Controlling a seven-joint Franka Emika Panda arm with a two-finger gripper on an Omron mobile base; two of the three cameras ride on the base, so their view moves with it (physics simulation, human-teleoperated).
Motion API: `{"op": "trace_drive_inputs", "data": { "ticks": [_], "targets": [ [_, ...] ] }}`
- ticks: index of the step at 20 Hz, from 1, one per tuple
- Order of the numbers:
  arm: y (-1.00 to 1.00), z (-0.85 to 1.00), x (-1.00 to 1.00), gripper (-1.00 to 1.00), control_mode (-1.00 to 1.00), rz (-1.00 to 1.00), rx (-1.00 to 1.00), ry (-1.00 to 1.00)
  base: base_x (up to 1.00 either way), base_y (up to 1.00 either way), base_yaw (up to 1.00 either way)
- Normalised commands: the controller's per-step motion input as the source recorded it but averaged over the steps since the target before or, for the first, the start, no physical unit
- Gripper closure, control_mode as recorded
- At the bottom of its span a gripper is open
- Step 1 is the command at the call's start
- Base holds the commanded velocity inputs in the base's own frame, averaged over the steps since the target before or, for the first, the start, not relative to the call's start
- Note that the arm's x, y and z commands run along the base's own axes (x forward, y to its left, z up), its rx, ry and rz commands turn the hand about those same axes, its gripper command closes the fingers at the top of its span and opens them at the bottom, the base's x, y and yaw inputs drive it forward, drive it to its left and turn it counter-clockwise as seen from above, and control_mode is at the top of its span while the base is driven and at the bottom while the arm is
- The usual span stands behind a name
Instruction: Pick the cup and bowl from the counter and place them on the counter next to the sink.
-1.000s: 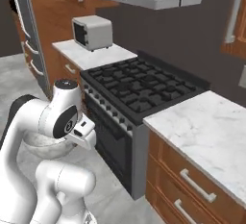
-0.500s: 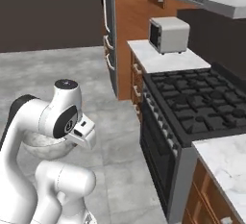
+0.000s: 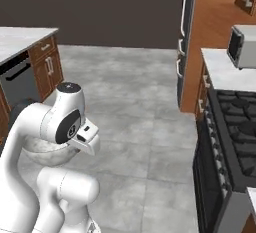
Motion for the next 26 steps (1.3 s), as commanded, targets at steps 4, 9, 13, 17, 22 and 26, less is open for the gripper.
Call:
{"op": "trace_drive_inputs", "data": {
  "ticks": [4,9,13,17,22,26],
  "targets": [
    [0.0,0.0,0.0,1.0,1.0,0.0,0.0,0.0,0.04,0.0,0.54],
    [0.0,0.0,0.0,1.0,1.0,0.0,0.0,0.0,0.11,0.0,0.53],
    [0.0,0.0,0.0,1.0,1.0,0.0,0.0,0.0,0.24,0.0,0.51],
    [0.0,0.0,0.0,1.0,1.0,0.0,0.0,0.0,0.67,0.0,0.42],
    [0.0,0.0,0.0,1.0,1.0,0.0,0.0,0.0,0.91,0.0,0.31],
    [0.0,0.0,0.0,1.0,1.0,0.0,0.0,0.0,1.0,0.0,0.28]
  ]
}}
